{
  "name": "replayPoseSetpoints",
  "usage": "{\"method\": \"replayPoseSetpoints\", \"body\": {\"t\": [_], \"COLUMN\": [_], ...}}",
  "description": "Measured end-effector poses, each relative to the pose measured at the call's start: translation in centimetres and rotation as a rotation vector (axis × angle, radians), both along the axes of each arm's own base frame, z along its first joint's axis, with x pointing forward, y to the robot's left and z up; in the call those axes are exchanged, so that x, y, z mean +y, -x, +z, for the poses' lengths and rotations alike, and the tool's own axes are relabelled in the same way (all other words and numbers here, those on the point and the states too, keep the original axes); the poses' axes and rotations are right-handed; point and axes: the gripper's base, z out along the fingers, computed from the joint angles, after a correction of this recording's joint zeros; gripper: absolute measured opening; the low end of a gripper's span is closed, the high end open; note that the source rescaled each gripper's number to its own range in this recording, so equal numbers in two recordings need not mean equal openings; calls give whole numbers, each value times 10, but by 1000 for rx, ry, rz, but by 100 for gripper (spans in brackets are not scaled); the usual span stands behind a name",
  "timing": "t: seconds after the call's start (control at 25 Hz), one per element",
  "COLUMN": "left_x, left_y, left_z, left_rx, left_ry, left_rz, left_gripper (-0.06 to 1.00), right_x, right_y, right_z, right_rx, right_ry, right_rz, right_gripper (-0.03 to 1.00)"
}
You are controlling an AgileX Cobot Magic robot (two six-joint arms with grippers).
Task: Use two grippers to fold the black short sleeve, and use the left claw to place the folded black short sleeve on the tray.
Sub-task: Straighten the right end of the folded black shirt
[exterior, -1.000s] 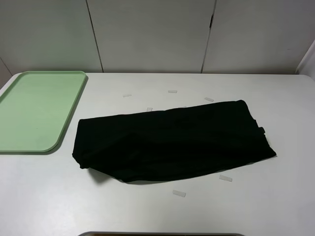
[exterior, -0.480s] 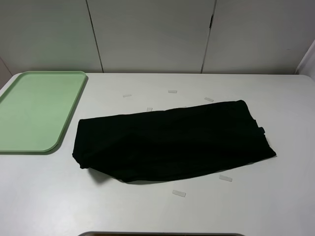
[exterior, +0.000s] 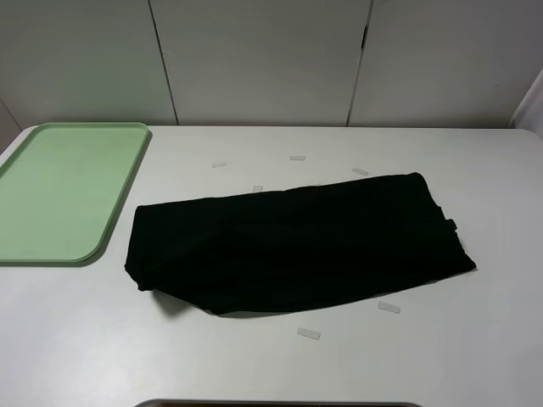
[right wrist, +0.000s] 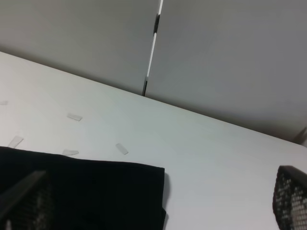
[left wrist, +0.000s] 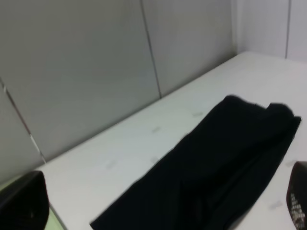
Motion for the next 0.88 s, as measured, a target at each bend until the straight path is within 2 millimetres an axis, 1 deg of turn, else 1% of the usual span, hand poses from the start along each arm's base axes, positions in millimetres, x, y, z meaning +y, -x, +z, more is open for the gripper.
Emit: {"method": "replayPoseSetpoints", "body": {"t": [0.12,0.16,0.32,0.36,0.4,0.44,0.48,0.52,0.56,0.64,0.72,0.84,0.88], "left_x": [-3,-3,-9,-10,-13,-15,-15,-16,-16,-16,-16,-16,-16], "left_y": [-7,-7,-20,-22,-28,-31,-31,-34,-35,-35,-35,-34,-34], "left_z": [-20,-20,-43,-48,-60,-67,-67,-72,-75,-75,-76,-85,-87], "left_rx": [76,76,176,196,245,271,271,291,303,307,316,375,388], "left_ry": [-19,-19,-54,-59,-68,-74,-74,-78,-83,-83,-87,-122,-128], "left_rz": [3,3,2,2,2,4,4,6,6,6,6,-1,-2], "left_gripper": [100,100,100,100,100,100,100,100,100,100,100,100,100], "right_x": [1,1,3,3,3,4,4,4,4,5,6,9,12], "right_y": [0,0,-2,-2,-3,-4,-6,-7,-7,-9,-11,-12,-13], "right_z": [0,-1,-11,-11,-16,-19,-29,-33,-33,-47,-63,-84,-95], "right_rx": [4,9,54,54,71,85,119,136,136,182,239,310,344], "right_ry": [-10,-15,-16,-16,-12,-9,-1,3,3,12,18,5,-25], "right_rz": [6,9,15,15,15,14,14,14,14,14,17,22,26], "right_gripper": [100,100,100,100,100,100,100,100,100,100,100,100,100]}}
